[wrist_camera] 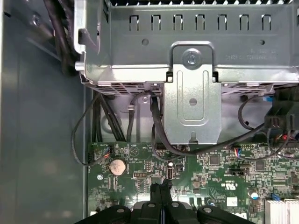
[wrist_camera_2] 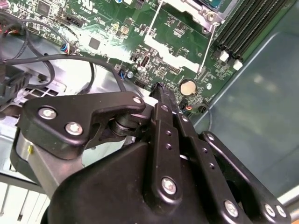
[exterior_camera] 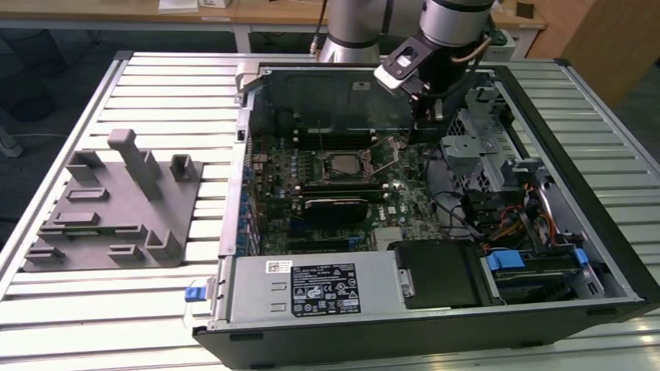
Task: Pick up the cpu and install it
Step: 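Close the cpu cover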
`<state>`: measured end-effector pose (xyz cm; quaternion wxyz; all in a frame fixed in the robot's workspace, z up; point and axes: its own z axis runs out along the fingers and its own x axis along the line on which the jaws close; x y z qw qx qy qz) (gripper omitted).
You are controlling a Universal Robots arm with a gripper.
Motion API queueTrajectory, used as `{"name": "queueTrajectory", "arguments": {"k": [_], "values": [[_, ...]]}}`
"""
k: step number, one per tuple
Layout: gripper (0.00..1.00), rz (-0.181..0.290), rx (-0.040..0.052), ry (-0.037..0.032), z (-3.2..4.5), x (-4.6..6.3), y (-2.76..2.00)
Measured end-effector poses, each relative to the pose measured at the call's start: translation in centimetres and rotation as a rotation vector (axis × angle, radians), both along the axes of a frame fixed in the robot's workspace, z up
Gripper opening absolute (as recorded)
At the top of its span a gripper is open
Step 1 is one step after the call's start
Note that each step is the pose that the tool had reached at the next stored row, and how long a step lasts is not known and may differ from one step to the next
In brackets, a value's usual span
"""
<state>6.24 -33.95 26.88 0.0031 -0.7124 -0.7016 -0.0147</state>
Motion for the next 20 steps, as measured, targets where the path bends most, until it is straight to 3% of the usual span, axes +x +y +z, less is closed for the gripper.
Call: {"name": "queueTrajectory", "arguments": {"k": [20], "values": [[0.11, 0.0, -0.0001, 0.0, -1.06, -0.07, 0.0]]}}
